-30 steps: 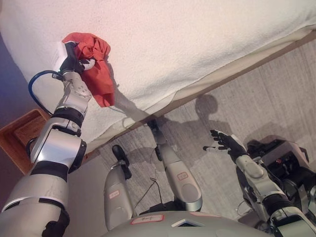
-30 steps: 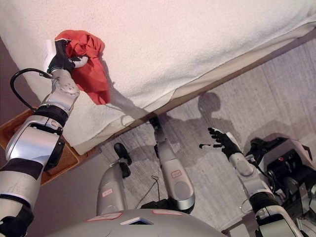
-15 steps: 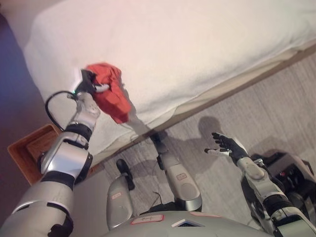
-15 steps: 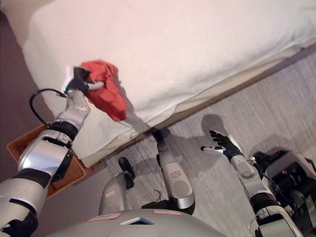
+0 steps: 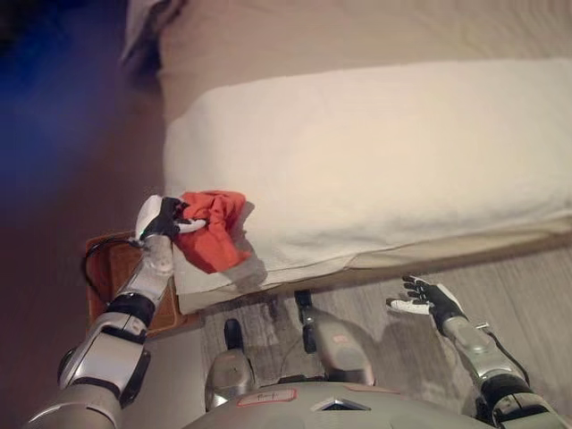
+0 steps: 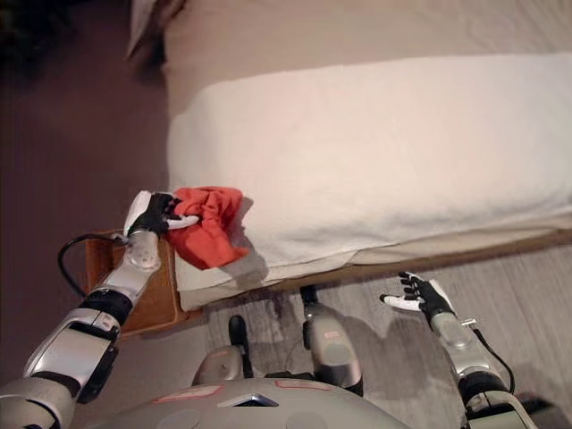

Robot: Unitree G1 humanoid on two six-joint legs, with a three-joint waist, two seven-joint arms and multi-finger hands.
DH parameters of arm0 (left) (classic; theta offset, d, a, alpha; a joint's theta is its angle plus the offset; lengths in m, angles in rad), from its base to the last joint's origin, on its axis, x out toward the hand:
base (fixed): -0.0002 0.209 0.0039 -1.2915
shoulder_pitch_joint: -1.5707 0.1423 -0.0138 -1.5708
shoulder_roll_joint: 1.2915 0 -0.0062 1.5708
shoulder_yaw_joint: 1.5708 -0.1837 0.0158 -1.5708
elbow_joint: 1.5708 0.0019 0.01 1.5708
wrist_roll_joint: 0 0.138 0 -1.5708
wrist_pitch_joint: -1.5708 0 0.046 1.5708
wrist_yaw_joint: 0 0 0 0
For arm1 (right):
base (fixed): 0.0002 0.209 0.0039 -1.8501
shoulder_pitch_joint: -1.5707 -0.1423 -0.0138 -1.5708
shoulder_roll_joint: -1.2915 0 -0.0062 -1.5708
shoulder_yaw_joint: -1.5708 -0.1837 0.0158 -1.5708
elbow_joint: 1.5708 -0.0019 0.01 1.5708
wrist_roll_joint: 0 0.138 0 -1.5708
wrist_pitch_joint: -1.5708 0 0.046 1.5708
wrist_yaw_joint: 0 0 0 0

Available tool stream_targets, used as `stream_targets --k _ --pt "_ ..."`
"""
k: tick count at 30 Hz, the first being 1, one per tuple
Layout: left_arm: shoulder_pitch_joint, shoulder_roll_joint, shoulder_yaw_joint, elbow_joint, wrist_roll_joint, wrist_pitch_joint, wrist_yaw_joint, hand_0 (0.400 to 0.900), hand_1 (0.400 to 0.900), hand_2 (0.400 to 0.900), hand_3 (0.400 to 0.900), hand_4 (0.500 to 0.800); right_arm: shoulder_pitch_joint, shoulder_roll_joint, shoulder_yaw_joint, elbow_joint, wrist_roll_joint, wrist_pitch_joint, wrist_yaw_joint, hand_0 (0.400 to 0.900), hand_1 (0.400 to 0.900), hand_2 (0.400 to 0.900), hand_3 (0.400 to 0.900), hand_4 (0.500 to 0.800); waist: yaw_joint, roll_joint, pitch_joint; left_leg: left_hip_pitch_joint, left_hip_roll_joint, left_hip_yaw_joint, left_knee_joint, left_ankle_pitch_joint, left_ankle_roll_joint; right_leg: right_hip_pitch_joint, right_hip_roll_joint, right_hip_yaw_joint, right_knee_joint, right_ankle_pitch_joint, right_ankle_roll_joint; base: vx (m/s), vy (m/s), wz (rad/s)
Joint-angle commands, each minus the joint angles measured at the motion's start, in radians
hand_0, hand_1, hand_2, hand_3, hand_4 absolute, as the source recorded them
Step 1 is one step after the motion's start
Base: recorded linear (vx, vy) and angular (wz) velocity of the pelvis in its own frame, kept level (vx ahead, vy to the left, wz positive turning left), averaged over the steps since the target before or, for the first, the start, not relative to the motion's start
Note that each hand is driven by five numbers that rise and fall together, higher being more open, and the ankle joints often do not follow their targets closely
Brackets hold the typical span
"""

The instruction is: Put the clothes on the bed into the basket.

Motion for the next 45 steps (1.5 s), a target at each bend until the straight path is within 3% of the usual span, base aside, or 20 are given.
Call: stream_targets --k 1,3,5,6,7,10,14,20,27,38,39,40,45 --pt "0.011 0.119 0.085 -0.071 0.028 -0.07 0.016 0.4 0.4 0.4 0.4 0.5 0.022 -0.021 -0.043 0.037 -0.02 -0.021 -0.005 0.9 0.9 0.9 0.9 0.8 0.031 -0.03 -0.073 -0.026 0.017 0.004 0.065 0.013 -0.036 0.03 -0.082 0.02 0.062 -0.017 0.091 0.05 -0.002 0.59" --pt "0.014 0.127 0.097 -0.065 0.027 -0.067 0.013 0.4 0.4 0.4 0.4 0.5 0.024 -0.022 -0.044 0.037 -0.026 -0.018 -0.003 0.9 0.9 0.9 0.9 0.8 0.036 -0.028 -0.077 -0.023 0.019 -0.009 0.055 0.019 -0.036 0.041 -0.084 0.006 0.062 -0.022 0.091 0.03 0.006 0.44" --pt "-0.018 0.183 0.12 0.012 0.039 -0.054 0.023 0.4 0.4 0.4 0.4 0.5 0.014 -0.02 -0.04 0.052 -0.026 -0.015 0.001 0.9 0.9 0.9 0.9 0.8 0.051 -0.023 -0.087 -0.02 0.021 -0.031 0.037 0.032 -0.039 0.058 -0.084 -0.022 0.061 -0.033 0.092 0.02 0.002 0.33" --pt "-0.018 0.183 0.12 0.013 0.039 -0.054 0.023 0.4 0.4 0.4 0.4 0.5 0.013 -0.02 -0.04 0.052 -0.026 -0.015 0.001 0.9 0.9 0.9 0.9 0.8 0.05 -0.023 -0.086 -0.019 0.021 -0.032 0.037 0.032 -0.039 0.059 -0.084 -0.023 0.061 -0.033 0.092 0.02 -0.002 0.13" --pt "-0.048 0.239 0.14 0.084 0.043 -0.041 0.037 0.4 0.4 0.4 0.4 0.5 0.014 -0.024 -0.03 0.048 -0.03 -0.015 0.006 0.9 0.9 0.9 0.9 0.8 0.057 -0.022 -0.094 -0.017 0.024 -0.035 0.027 0.037 -0.04 0.066 -0.084 -0.033 0.057 -0.034 0.095 0.02 0.006 0.07" --pt "-0.092 0.336 0.152 0.182 0.078 -0.029 0.053 0.4 0.4 0.4 0.4 0.5 0.02 -0.033 -0.016 0.036 -0.033 -0.019 0.01 0.9 0.9 0.9 0.9 0.8 0.058 -0.026 -0.093 -0.016 0.025 -0.031 0.018 0.041 -0.041 0.064 -0.08 -0.032 0.052 -0.032 0.098 0.0 0.006 -0.07" --pt "-0.106 0.432 0.177 0.191 0.134 0.003 0.071 0.4 0.4 0.4 0.4 0.5 0.043 -0.043 -0.023 0.052 -0.037 -0.02 0.007 0.9 0.9 0.9 0.9 0.8 0.063 -0.033 -0.077 -0.028 0.029 -0.028 0.016 0.045 -0.04 0.046 -0.076 -0.028 0.048 -0.025 0.103 -0.03 0.004 -0.06" --pt "-0.163 0.535 0.202 0.324 0.139 0.026 0.079 0.4 0.4 0.4 0.4 0.5 0.046 -0.042 -0.024 0.109 -0.034 -0.011 0.008 0.9 0.9 0.9 0.9 0.8 0.063 -0.046 -0.05 -0.052 0.03 -0.017 0.018 0.051 -0.037 0.018 -0.074 -0.014 0.036 -0.009 0.108 -0.03 0.013 -0.09" --pt "-0.247 0.597 0.156 0.346 0.135 0.026 0.081 0.4 0.4 0.4 0.4 0.5 0.044 -0.05 -0.009 0.094 -0.028 -0.013 0.014 0.9 0.9 0.9 0.9 0.8 0.065 -0.067 -0.016 -0.09 0.024 -0.022 0.045 0.046 -0.031 0.0 -0.079 -0.012 0.036 0.003 0.113 -0.01 0.009 -0.02" --pt "-0.297 0.593 0.141 0.339 0.083 0.017 0.088 0.4 0.4 0.4 0.4 0.5 0.039 -0.041 0.008 0.066 -0.016 -0.014 0.024 0.9 0.9 0.9 0.9 0.8 0.061 -0.092 0.001 -0.129 0.007 -0.024 0.082 0.026 -0.022 -0.011 -0.091 -0.006 0.025 0.019 0.119 0.0 0.003 0.0" --pt "-0.297 0.593 0.141 0.339 0.083 0.017 0.088 0.831 0.831 0.831 0.831 0.759 0.039 -0.041 0.008 0.066 -0.016 -0.014 0.024 0.9 0.9 0.9 0.9 0.8 0.061 -0.092 0.001 -0.129 0.007 -0.024 0.083 0.026 -0.022 -0.011 -0.091 -0.006 0.025 0.019 0.119 -0.01 0.032 -0.04" --pt "-0.312 0.593 0.141 0.352 0.077 0.024 0.092 0.9 0.9 0.9 0.9 0.8 0.034 -0.043 0.013 0.065 -0.017 -0.013 0.024 0.9 0.9 0.9 0.9 0.8 0.058 -0.092 0.002 -0.132 0.006 -0.022 0.082 0.027 -0.021 -0.013 -0.092 -0.003 0.023 0.019 0.119 -0.01 0.03 -0.03" --pt "-0.33 0.594 0.13 0.355 0.078 0.029 0.091 0.9 0.9 0.9 0.9 0.8 0.031 -0.042 0.013 0.06 -0.014 -0.01 0.027 0.9 0.9 0.9 0.9 0.8 0.059 -0.094 0.005 -0.134 0.002 -0.019 0.084 0.025 -0.019 -0.019 -0.093 0.0 0.022 0.023 0.12 0.0 0.006 -0.01"
